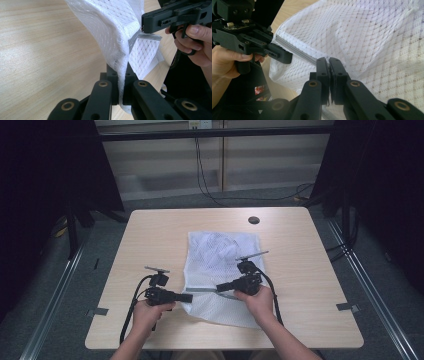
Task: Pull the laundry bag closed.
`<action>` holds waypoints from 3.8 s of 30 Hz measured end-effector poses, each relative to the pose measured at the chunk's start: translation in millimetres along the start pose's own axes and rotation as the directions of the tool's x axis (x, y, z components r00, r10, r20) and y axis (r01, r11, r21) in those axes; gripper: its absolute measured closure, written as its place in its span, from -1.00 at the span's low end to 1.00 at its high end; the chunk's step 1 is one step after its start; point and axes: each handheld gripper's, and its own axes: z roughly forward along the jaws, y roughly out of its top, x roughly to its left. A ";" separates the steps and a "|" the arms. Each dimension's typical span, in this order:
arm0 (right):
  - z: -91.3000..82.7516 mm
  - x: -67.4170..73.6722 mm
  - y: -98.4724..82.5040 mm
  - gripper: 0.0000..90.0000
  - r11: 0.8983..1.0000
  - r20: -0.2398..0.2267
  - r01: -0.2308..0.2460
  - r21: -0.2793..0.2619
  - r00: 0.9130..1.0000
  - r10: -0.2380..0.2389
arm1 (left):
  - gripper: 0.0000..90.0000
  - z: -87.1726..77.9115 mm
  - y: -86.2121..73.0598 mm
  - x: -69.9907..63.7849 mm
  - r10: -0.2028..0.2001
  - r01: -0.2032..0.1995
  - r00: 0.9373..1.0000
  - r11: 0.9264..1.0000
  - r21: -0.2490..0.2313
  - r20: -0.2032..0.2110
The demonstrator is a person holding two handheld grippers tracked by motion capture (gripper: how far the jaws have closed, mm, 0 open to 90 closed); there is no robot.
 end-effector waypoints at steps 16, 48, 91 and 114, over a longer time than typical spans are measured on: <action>-9.0 -5.3 -2.8 0.93 1.000 -0.002 0.000 -0.012 1.000 0.000 | 0.98 -3.0 0.4 1.6 0.007 -0.007 1.000 1.000 0.001 0.000; -25.3 -13.7 -7.1 0.93 1.000 0.022 0.007 -0.013 1.000 -0.007 | 0.98 -7.4 0.5 4.3 -0.006 0.006 1.000 1.000 -0.010 -0.005; -50.1 -28.8 -17.3 0.93 0.999 0.021 -0.002 -0.045 1.000 0.003 | 0.98 -11.3 -0.2 7.0 -0.005 0.005 1.000 1.000 -0.014 -0.016; -62.0 -37.2 -23.1 0.93 0.999 0.034 -0.011 -0.052 0.999 0.013 | 0.98 -12.9 -0.3 8.1 -0.010 0.010 1.000 1.000 -0.011 -0.006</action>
